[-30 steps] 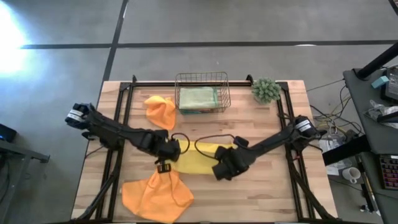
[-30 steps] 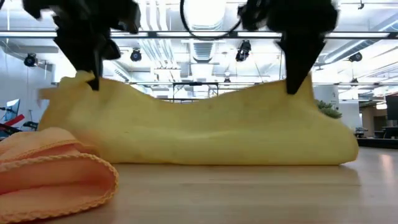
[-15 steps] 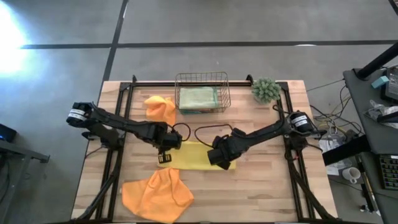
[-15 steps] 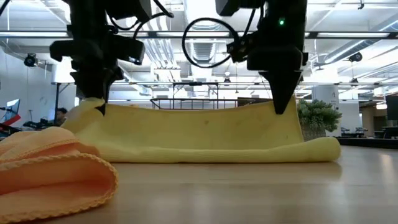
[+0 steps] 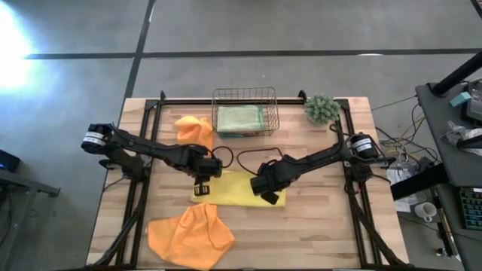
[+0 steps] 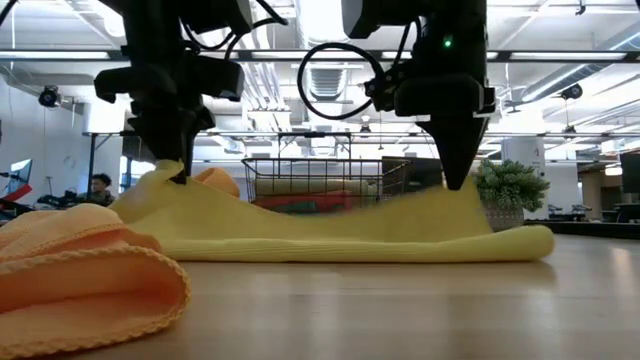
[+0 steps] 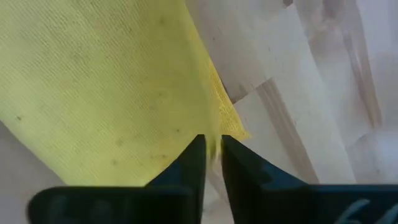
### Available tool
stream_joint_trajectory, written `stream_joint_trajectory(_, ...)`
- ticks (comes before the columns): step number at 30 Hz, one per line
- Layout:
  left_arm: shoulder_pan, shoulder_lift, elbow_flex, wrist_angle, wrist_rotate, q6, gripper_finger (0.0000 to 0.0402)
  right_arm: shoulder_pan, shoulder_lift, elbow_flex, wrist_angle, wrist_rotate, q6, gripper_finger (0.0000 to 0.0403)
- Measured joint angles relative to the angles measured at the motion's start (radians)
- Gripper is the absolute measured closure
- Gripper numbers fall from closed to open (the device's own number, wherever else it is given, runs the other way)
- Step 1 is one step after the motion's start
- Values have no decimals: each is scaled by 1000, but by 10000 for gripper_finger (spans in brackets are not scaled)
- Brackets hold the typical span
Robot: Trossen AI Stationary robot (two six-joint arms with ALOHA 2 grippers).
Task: Fold microfiber towels
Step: Fold the yellow microfiber cloth
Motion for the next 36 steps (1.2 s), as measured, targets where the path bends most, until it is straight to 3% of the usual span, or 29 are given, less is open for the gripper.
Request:
stream_joint_trajectory(5, 5, 0, 0, -9, -5, 2, 304, -2, -13, 0, -18, 38, 8, 316)
stream_joint_trajectory(9, 11, 0, 45, -159, -6, 1, 261, -2, -68, 0, -36, 53, -14, 297)
stream_joint_trajectory(16, 14, -62, 101, -358, -92, 1, 244, -1, -178, -47, 153, 12, -46, 293)
stream_joint_trajectory(21, 22, -128, 84, -327, -165, 0, 244, -7, -172, -132, 387, -55, -93, 301)
stream_joint_trajectory(25, 18, -153, 82, -283, -80, -46, 244, -13, -149, -216, 557, -96, -102, 305)
stream_joint_trajectory(29, -17, -158, 20, -43, 15, -83, 244, -35, -136, -275, 630, -138, -90, 305)
stream_joint_trajectory(36, -22, -106, -153, 142, 34, -103, 244, -38, -129, -350, 729, -243, -41, 305)
